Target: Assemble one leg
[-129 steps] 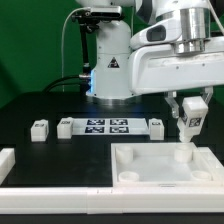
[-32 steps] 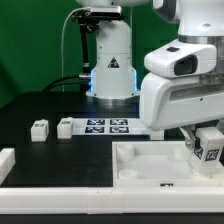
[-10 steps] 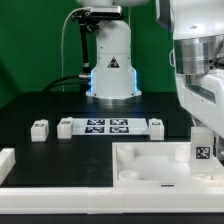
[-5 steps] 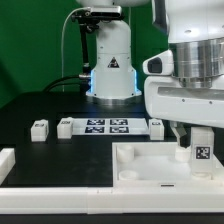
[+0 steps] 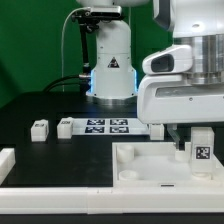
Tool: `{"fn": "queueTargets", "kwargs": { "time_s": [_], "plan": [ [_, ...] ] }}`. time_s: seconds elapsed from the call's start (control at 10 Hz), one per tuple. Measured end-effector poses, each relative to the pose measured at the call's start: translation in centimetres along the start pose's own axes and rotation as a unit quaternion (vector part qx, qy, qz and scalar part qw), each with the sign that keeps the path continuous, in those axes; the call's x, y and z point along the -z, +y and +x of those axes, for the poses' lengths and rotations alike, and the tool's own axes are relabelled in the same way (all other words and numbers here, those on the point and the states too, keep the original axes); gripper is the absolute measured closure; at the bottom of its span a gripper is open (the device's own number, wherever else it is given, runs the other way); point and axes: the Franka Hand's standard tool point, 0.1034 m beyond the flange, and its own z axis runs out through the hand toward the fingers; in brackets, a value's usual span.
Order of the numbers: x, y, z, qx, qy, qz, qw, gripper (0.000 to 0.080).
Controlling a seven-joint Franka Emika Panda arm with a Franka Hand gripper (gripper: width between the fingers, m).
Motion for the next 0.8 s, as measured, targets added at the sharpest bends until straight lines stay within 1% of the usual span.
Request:
{"fn": "queueTargets", "kwargs": {
  "time_s": [0.1, 0.2, 0.3, 0.4, 0.5, 0.6, 0.8],
  "plan": [
    [-0.05, 0.02, -0.05, 0.003, -0.001, 0.000, 1.000, 0.0150],
    [-0.05, 0.02, -0.05, 0.002, -0.001, 0.000, 1.000, 0.0177],
    [-0.05, 0.02, -0.05, 0.002, -0.001, 0.000, 1.000, 0.0177],
    [-0.05, 0.02, -0.05, 0.002, -0.001, 0.000, 1.000, 0.0349],
    [-0.05, 0.13, -0.02, 0.002, 0.000, -0.001, 1.000, 0.0502],
    [-0.07, 0.50, 0.03, 0.001, 0.000, -0.003, 1.000, 0.0502],
    [-0.08, 0.56, 0.04, -0.027, 0.000, -0.003, 1.000, 0.0503]
  ]
}}
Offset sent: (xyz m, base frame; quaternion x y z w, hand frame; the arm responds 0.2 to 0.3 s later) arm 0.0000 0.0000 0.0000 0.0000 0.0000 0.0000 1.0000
